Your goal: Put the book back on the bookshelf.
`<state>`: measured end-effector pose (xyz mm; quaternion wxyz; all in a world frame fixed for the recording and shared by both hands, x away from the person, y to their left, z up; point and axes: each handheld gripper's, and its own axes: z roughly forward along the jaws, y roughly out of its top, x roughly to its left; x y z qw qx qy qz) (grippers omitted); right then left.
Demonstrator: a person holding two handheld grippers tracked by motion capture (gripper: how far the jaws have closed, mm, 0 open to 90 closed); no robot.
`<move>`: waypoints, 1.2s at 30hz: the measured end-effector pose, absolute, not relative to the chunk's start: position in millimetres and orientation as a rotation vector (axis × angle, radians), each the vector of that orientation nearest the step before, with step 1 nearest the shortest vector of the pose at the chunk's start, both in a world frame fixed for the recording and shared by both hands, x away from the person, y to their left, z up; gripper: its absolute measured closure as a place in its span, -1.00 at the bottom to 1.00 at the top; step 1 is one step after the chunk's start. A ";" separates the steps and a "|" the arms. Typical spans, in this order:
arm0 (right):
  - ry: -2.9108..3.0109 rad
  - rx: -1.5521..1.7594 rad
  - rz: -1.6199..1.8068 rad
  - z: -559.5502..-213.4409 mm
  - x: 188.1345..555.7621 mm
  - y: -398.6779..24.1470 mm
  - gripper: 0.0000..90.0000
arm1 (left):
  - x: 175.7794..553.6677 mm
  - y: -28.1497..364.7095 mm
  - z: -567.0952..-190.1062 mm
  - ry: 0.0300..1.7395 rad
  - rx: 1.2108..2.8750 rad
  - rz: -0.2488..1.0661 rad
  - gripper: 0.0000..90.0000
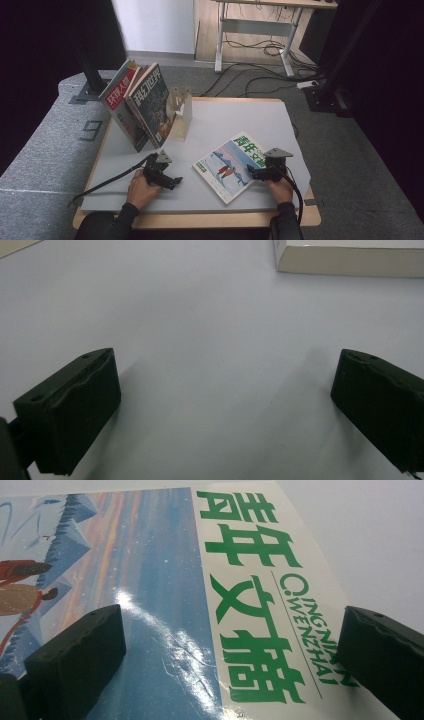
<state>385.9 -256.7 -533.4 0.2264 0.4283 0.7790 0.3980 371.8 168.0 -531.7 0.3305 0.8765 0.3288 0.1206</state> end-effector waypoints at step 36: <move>2.118 1.233 1.034 -522.5 369.1 -259.7 -1.00 | 395.3 128.9 -501.7 0.727 2.271 0.185 -0.92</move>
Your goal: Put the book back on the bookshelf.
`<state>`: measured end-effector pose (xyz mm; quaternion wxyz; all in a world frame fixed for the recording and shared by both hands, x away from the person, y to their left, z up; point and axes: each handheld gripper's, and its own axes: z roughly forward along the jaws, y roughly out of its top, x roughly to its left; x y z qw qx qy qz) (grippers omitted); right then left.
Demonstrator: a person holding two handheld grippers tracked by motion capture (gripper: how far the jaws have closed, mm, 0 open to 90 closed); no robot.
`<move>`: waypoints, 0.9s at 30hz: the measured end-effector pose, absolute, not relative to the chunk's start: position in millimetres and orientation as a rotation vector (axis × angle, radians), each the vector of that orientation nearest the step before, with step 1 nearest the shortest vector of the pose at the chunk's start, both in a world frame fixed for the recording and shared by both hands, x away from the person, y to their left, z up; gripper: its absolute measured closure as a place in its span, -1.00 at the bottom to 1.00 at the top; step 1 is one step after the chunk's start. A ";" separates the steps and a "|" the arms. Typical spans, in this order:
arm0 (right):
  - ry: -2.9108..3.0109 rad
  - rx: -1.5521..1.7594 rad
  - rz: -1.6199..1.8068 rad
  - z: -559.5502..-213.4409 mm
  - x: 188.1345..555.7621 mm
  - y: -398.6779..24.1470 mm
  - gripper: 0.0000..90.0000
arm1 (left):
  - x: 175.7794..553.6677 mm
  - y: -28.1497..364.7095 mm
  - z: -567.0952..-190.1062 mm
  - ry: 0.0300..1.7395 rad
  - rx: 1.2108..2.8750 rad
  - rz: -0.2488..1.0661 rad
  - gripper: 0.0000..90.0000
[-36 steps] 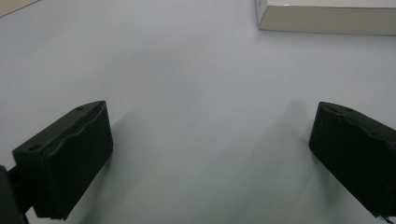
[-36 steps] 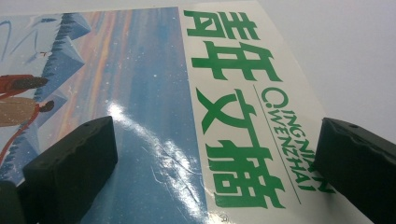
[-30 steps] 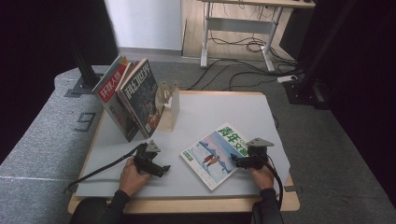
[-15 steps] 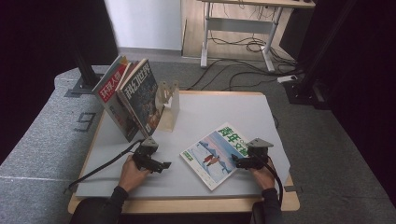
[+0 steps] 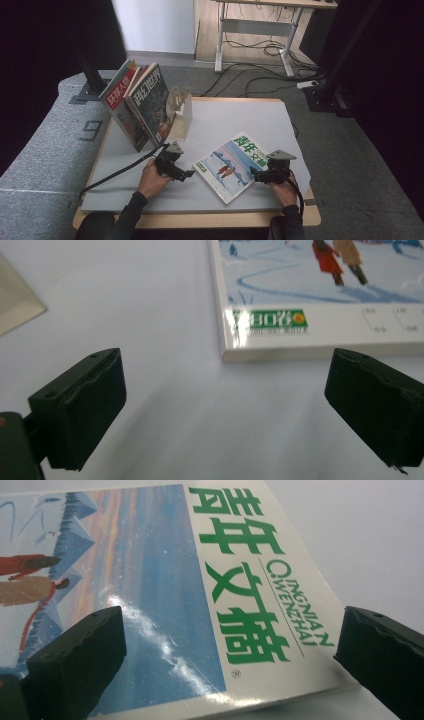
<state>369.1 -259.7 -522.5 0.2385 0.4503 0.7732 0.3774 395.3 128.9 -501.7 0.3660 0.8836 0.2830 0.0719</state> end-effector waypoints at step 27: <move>2.140 1.324 1.066 -531.2 355.9 -266.2 -1.00 | 416.7 86.0 -521.9 0.645 2.288 -0.004 -0.76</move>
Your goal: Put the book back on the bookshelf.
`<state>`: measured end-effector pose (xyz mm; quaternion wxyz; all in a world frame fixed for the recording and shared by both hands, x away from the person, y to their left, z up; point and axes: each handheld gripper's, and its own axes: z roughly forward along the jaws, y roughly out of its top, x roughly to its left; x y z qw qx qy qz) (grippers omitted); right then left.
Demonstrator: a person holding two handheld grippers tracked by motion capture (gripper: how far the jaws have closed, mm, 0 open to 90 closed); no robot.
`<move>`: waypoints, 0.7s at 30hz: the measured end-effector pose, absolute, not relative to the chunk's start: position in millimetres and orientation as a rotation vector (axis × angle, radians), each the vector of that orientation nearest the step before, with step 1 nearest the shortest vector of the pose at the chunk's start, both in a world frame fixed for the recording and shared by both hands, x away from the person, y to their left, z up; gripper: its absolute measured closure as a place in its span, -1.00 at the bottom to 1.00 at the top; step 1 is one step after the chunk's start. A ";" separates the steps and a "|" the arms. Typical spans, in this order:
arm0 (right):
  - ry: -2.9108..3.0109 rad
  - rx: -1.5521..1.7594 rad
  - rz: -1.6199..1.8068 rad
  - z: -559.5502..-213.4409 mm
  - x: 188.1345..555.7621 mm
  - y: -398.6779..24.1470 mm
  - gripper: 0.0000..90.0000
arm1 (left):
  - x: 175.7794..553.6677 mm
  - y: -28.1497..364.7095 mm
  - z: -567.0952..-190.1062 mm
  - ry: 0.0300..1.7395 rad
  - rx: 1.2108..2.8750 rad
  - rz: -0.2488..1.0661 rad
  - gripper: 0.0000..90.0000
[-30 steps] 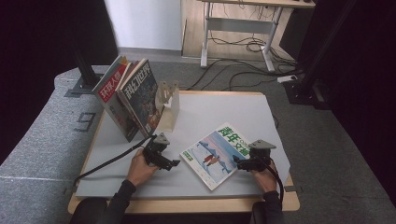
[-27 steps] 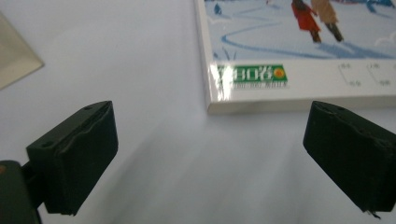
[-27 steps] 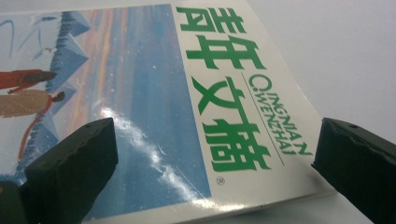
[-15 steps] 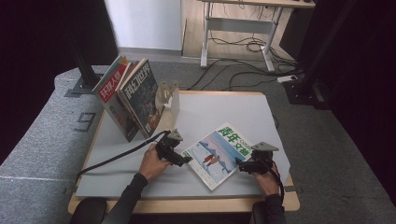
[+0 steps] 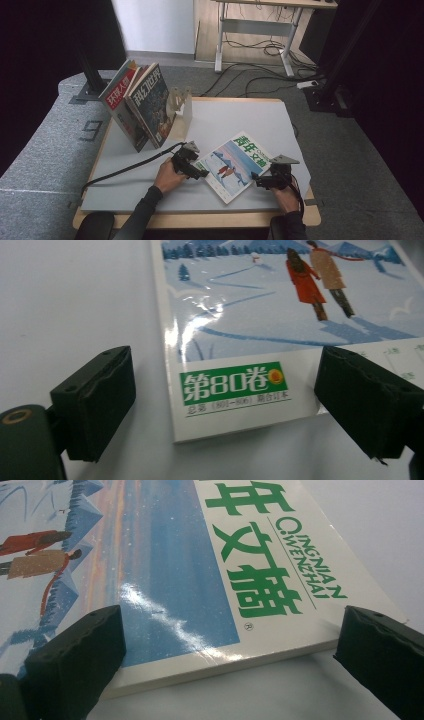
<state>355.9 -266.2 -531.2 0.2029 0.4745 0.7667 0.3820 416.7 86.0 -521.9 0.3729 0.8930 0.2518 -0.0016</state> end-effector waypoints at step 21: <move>2.130 1.355 1.080 -532.6 359.3 -267.5 -1.00 | 405.6 82.5 -520.1 0.670 2.310 -0.021 -0.75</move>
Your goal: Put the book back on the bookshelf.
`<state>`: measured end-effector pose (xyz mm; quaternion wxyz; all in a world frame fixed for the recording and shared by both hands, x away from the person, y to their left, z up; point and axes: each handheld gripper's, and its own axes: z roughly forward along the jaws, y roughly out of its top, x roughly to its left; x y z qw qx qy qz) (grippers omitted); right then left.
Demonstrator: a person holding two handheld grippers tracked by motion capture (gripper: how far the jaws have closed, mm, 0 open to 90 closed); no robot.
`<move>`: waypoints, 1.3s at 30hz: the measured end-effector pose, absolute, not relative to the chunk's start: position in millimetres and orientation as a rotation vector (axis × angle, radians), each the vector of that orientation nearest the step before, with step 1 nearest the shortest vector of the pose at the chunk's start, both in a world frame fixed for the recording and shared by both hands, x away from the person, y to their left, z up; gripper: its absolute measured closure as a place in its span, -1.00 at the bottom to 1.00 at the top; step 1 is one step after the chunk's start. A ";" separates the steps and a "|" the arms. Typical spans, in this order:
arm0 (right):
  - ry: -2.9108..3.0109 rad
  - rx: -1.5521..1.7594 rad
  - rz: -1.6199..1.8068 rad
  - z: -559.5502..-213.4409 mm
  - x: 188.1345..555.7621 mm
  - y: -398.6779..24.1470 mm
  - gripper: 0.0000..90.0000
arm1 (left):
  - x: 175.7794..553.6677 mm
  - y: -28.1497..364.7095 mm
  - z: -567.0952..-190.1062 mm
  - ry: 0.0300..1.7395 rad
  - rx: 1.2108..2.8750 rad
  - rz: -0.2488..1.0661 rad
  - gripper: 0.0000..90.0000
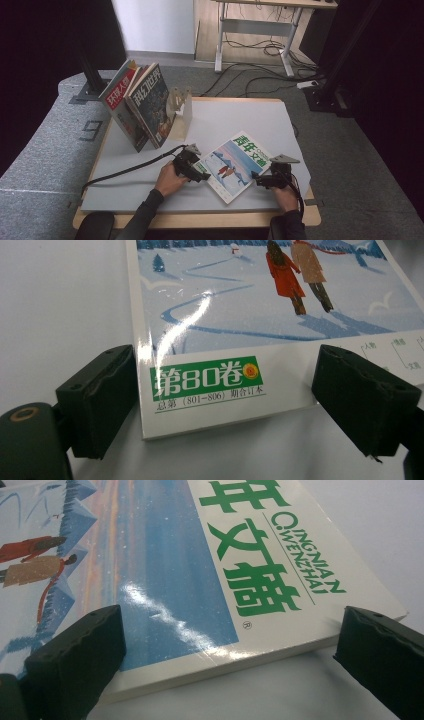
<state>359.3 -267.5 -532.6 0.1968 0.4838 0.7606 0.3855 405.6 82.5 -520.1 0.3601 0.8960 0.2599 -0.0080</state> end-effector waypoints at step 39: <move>2.179 1.275 1.124 -533.9 411.3 -258.4 -1.00 | 365.5 88.0 -516.9 0.578 2.356 -0.131 -0.81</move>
